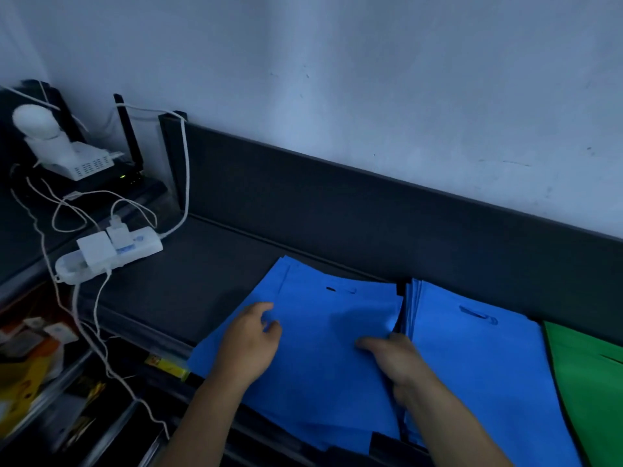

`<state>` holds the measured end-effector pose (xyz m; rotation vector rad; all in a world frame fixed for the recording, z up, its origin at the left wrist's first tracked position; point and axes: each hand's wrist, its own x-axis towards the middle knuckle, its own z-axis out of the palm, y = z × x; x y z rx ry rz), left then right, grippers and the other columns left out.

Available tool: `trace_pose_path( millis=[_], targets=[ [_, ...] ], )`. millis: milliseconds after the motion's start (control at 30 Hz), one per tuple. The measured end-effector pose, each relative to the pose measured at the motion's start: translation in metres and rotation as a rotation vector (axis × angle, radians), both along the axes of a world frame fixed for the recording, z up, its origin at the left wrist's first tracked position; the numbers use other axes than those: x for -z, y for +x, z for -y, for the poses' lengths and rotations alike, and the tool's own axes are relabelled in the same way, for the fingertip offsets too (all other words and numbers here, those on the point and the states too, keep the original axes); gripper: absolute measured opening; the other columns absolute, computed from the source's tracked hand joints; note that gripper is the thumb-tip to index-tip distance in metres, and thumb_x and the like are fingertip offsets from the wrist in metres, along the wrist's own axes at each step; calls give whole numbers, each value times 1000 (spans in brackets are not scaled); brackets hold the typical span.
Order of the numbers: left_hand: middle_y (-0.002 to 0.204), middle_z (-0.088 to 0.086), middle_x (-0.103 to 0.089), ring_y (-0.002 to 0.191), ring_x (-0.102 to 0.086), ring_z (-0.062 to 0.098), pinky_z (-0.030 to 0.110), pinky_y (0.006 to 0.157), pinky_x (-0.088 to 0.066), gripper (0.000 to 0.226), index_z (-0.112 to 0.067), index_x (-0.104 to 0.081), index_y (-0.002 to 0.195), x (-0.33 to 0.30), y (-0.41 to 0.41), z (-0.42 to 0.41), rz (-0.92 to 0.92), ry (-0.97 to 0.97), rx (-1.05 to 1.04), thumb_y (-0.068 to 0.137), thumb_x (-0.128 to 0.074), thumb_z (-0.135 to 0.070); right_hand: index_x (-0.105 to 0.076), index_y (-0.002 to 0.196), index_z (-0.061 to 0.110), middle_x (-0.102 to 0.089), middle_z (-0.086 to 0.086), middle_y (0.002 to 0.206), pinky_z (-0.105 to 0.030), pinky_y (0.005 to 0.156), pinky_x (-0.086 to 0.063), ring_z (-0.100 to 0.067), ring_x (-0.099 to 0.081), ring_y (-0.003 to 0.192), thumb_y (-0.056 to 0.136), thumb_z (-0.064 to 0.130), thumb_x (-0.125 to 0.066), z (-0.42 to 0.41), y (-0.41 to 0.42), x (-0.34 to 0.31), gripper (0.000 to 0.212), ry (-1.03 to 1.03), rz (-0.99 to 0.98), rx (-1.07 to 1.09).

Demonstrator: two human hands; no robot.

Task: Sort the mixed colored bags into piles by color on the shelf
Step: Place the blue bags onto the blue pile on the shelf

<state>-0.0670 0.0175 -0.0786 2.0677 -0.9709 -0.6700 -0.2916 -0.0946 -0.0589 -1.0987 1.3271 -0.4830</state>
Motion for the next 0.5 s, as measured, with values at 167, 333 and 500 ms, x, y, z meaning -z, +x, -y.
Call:
trace_pose_path(
  millis=[167,333,500],
  targets=[
    [150,13,-45,132,-47,33,54,110,-41,53,-10,-45,147,6,19,1,273,140,-114,99,-54,-29,-67,113,14,-79,-6,108,-38,71,-64,-28,-78,92,90,8,-78,-4,0,5,26,-75,-9,-1],
    [142,6,-55,115,-58,24,37,88,-50,58,-13,-40,154,-12,5,7,45,113,-66,102,-57,-32,-63,123,20,-79,-1,114,-42,81,-66,-22,-78,98,87,12,-74,-9,9,4,38,-117,14,-57],
    [94,0,-72,77,-66,18,29,69,-49,18,-7,-69,107,-29,-6,16,-343,49,-94,98,-61,-20,-66,122,26,-80,5,115,-45,88,-65,-16,-78,103,90,7,-68,-7,-20,-21,37,-289,61,-89]
  ],
)
